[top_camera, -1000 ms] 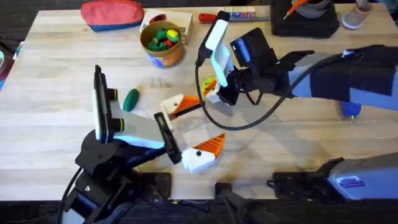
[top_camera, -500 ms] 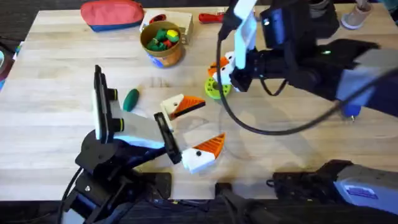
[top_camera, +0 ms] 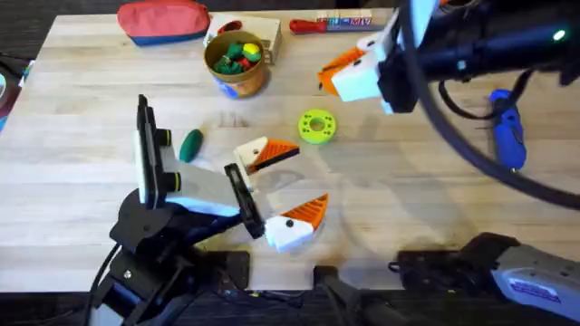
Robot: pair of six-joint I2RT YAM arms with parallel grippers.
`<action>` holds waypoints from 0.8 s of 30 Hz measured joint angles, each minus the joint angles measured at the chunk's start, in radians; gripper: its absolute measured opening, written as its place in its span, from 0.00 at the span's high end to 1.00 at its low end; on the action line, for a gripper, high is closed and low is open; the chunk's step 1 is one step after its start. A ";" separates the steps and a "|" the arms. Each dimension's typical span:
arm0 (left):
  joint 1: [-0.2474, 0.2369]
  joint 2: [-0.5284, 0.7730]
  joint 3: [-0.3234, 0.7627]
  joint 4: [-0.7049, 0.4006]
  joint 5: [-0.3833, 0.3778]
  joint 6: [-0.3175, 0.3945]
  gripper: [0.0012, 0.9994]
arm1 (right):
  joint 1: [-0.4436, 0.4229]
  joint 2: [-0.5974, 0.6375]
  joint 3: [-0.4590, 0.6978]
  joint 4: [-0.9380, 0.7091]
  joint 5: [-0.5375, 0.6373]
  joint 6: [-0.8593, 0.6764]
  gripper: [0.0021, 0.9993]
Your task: Pick up the gripper from the table and insert it into the empty holder that is missing its gripper. Then pick up a screw, insert it into the mounting hole, and use the screwdriver to tighten it. Finally, clean up the table by picking up the vegetable and placing it into the bucket.
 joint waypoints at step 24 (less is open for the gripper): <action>0.000 0.000 0.000 0.000 0.007 0.087 0.01 | 0.281 0.191 0.097 -0.014 -0.039 0.131 1.00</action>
